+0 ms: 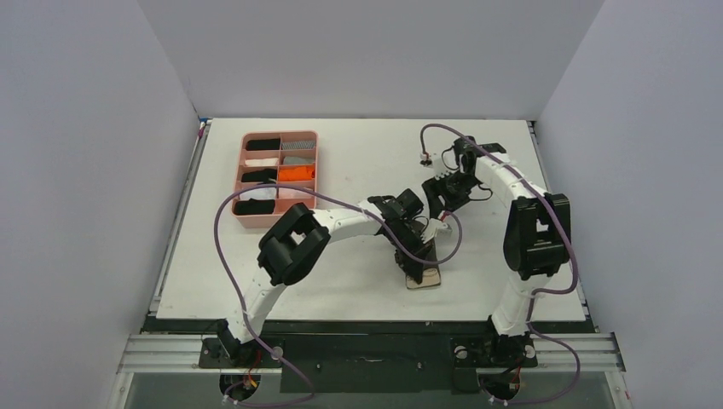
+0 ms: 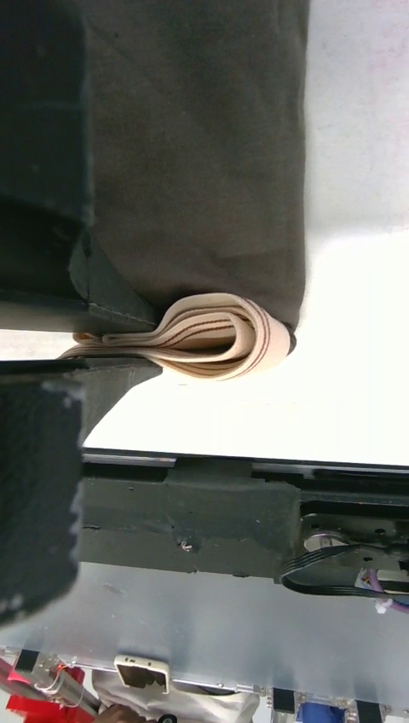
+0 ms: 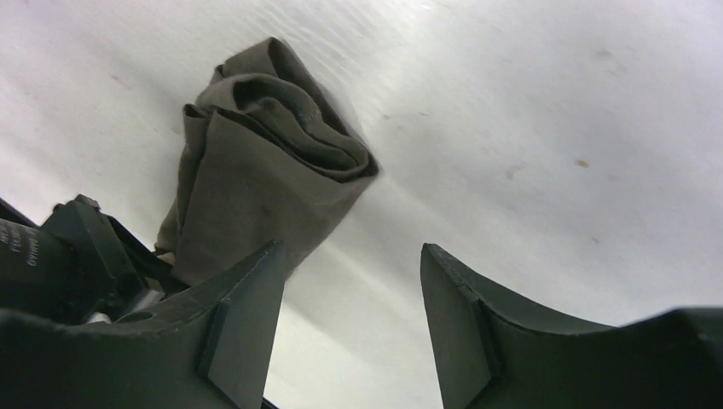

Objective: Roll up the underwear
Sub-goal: Roll the underwear to the center of the board.

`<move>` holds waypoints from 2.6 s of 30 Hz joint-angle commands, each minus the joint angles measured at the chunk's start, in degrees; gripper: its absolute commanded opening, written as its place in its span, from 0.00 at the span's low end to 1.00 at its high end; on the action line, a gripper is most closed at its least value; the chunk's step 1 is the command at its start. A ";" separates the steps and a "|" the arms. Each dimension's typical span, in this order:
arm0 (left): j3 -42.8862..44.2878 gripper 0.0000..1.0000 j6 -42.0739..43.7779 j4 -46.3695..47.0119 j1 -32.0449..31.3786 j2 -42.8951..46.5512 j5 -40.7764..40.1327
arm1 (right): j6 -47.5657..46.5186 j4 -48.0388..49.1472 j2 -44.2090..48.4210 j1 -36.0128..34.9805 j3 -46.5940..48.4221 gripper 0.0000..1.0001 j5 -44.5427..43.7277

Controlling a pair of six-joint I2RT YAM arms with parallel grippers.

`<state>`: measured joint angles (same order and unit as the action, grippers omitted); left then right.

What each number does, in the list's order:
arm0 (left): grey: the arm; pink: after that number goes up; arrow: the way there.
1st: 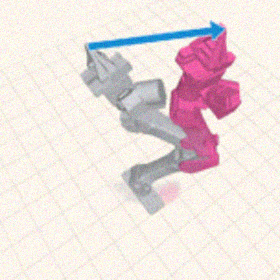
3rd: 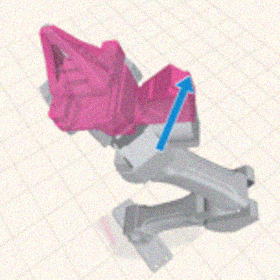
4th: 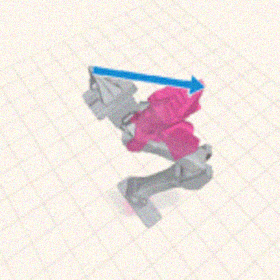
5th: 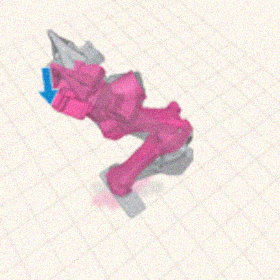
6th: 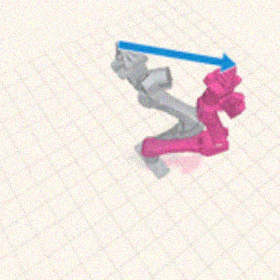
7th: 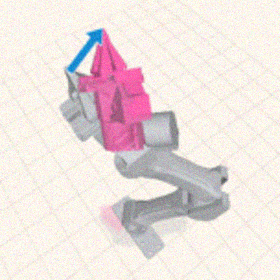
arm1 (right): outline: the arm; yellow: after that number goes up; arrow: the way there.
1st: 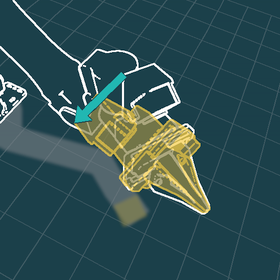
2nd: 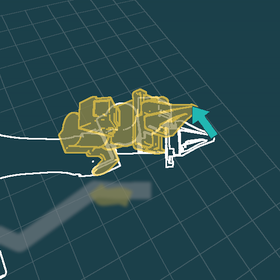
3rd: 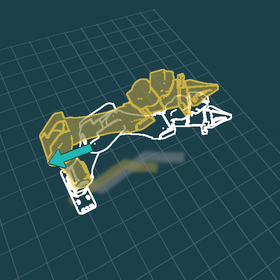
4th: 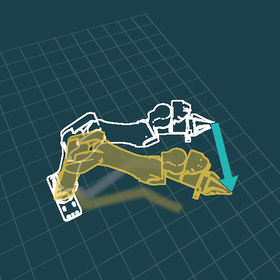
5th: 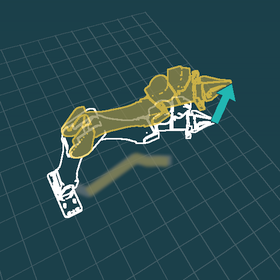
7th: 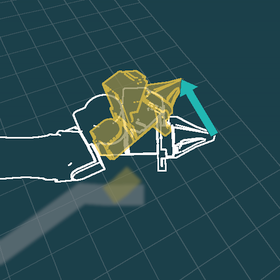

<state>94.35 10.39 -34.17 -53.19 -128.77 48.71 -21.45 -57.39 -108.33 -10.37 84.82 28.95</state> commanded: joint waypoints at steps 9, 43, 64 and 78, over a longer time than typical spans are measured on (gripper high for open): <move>1.30 0.00 -4.99 -3.12 4.72 -7.39 -0.08 | 2.89 5.56 14.41 14.18 -6.89 0.58 -2.61; 21.86 0.00 -17.89 -16.26 7.05 -25.27 12.97 | -16.08 7.78 46.51 0.52 -36.07 0.59 -9.31; 23.95 0.00 -20.29 -17.83 7.86 -29.15 16.35 | -12.94 19.72 39.49 -36.86 -45.14 0.58 -33.18; 22.92 0.00 -18.78 -18.68 7.76 -29.02 16.41 | -15.77 25.83 33.98 -38.40 -47.33 0.53 -37.49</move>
<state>119.42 -8.03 -51.94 -46.15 -151.96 71.24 -35.83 -35.20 -73.78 -48.42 38.28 -5.04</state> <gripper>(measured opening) 0.065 0.535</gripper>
